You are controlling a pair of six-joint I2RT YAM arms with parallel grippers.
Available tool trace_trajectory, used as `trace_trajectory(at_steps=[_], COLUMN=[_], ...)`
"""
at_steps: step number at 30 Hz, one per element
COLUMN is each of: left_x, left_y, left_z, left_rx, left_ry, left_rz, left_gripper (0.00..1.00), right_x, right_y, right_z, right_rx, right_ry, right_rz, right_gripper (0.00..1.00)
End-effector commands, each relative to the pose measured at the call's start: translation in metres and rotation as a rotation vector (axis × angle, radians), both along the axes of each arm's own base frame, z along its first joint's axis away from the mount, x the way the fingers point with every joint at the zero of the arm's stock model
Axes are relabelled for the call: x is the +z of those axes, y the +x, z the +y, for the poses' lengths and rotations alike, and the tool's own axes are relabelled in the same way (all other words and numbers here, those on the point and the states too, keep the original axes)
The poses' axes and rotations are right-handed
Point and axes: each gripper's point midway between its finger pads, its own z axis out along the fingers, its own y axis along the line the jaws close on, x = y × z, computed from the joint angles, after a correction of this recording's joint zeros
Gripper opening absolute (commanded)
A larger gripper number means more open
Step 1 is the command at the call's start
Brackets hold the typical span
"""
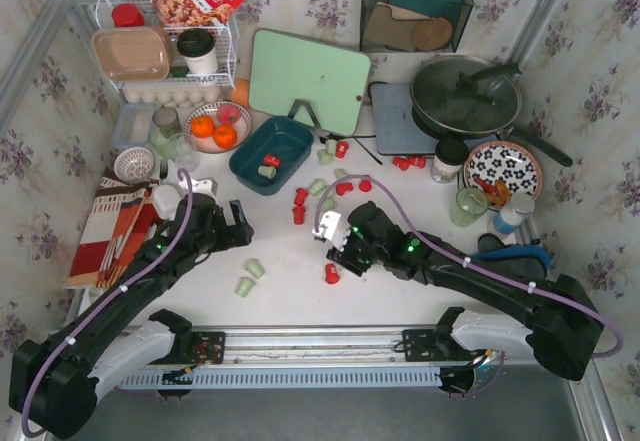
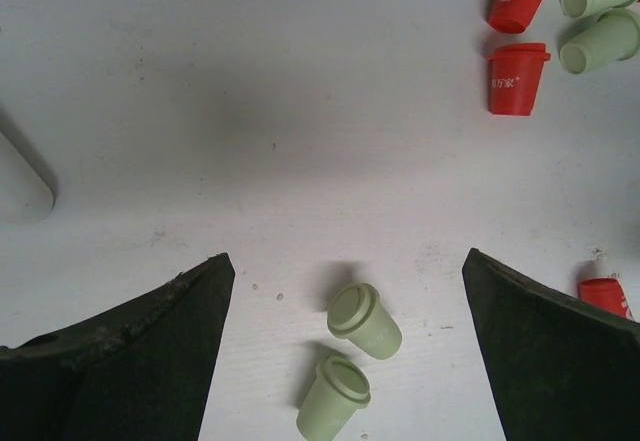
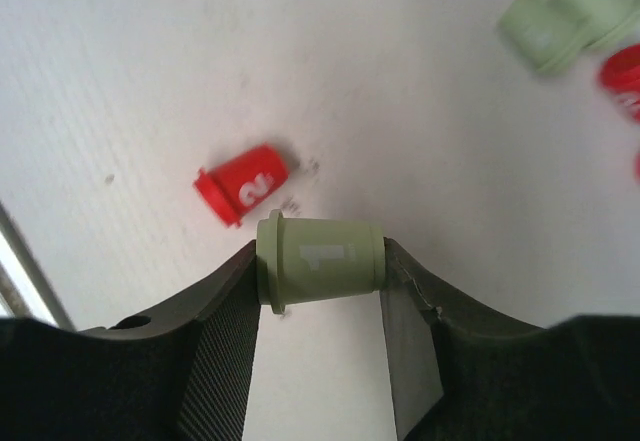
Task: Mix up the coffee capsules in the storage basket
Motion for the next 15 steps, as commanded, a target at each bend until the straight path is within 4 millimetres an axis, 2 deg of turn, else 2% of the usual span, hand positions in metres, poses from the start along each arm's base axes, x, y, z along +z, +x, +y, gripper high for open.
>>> trace_trajectory(at_steps=[1,4,8,12,15], left_x=[0.008,0.011,0.016,0.021,0.022], left_y=[0.002,0.000,-0.001,-0.003,-0.004], left_z=[0.000,0.001,0.006,0.008,0.011], left_rx=[0.009,0.014,0.038,0.047,0.057], left_ry=[-0.016,-0.025,-0.031,-0.048,-0.045], left_rz=[-0.023,-0.035,-0.072,-0.103,-0.111], left_gripper=[0.99,0.99,0.99,0.99,0.99], right_x=[0.049,0.085,0.113,0.132,0.125], right_y=[0.033,0.052,0.090,0.134,0.170], right_z=[0.023,0.059,0.098,0.136,0.166], right_rx=[-0.061,-0.055,-0.101,-0.108,-0.114], right_ry=[0.154,0.340,0.474,0.525,0.529], right_rz=[-0.168,-0.248,-0.338,-0.448,-0.465], right_gripper=[0.25,0.24,0.22,0.21,0.20])
